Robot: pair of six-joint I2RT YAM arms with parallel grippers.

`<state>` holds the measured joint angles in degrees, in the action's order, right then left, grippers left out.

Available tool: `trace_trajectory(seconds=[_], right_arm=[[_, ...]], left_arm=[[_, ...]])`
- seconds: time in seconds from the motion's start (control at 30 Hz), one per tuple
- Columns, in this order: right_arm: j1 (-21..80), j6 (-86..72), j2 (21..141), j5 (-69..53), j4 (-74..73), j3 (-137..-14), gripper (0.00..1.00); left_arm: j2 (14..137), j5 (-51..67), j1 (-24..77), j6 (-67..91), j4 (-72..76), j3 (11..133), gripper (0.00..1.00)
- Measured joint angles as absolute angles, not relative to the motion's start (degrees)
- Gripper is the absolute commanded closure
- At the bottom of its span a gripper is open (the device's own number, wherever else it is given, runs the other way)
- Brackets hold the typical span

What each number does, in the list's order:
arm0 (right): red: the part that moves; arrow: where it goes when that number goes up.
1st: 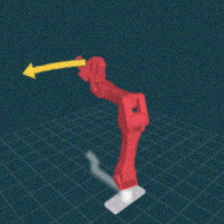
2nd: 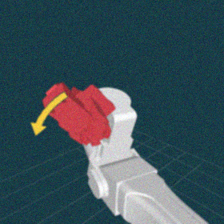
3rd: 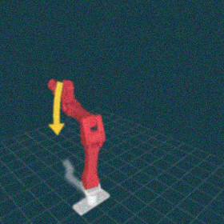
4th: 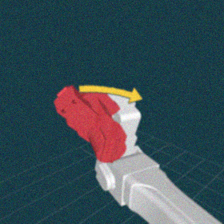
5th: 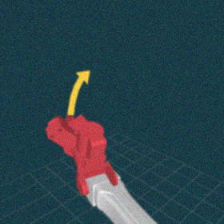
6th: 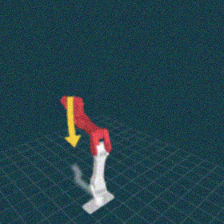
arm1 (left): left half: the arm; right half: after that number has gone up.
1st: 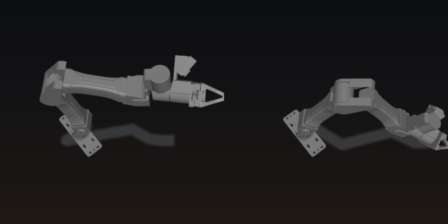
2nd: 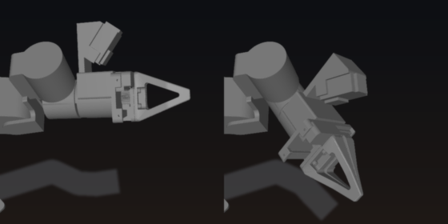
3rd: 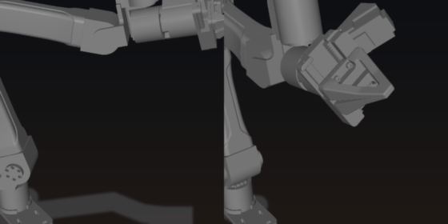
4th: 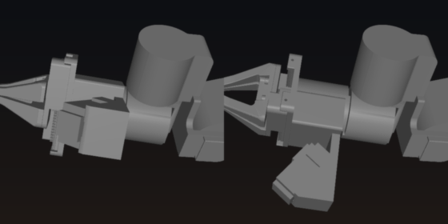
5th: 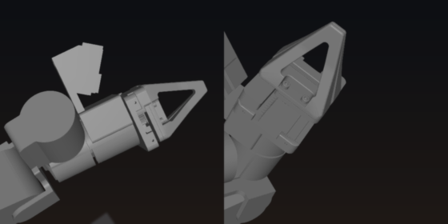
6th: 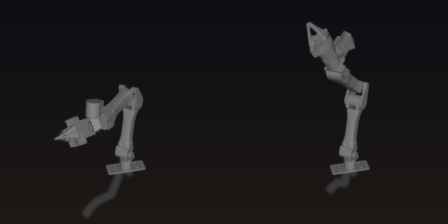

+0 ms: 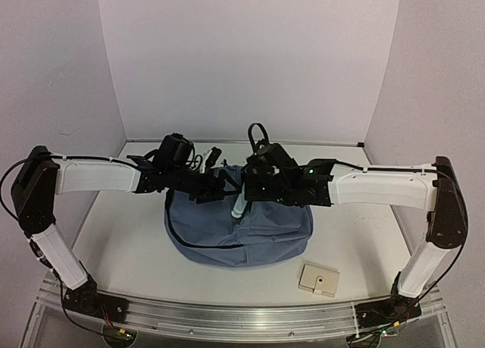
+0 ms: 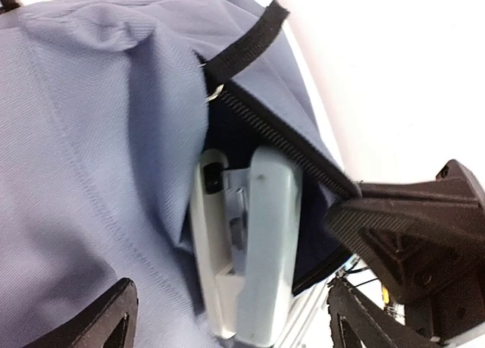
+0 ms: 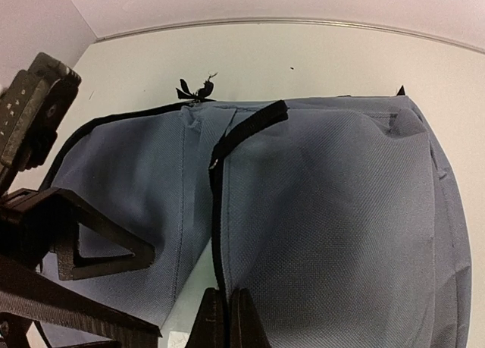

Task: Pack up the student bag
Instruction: Place the stationery in the student bag.

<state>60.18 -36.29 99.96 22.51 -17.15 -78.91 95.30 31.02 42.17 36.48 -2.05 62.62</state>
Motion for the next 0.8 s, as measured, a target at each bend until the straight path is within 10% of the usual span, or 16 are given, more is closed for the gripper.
trace_trajectory(seconds=[0.5, 0.8], right_arm=[[60.2, -36.3, 99.9, 21.6, -17.2, -78.9, 1.00], [60.2, -36.3, 100.0, 21.0, -17.6, -78.9, 1.00]], left_arm=[[94.8, 33.2, 44.3, 40.2, 2.5, 57.2, 0.68], [102.1, 35.8, 44.5, 47.2, 16.1, 57.6, 0.83]])
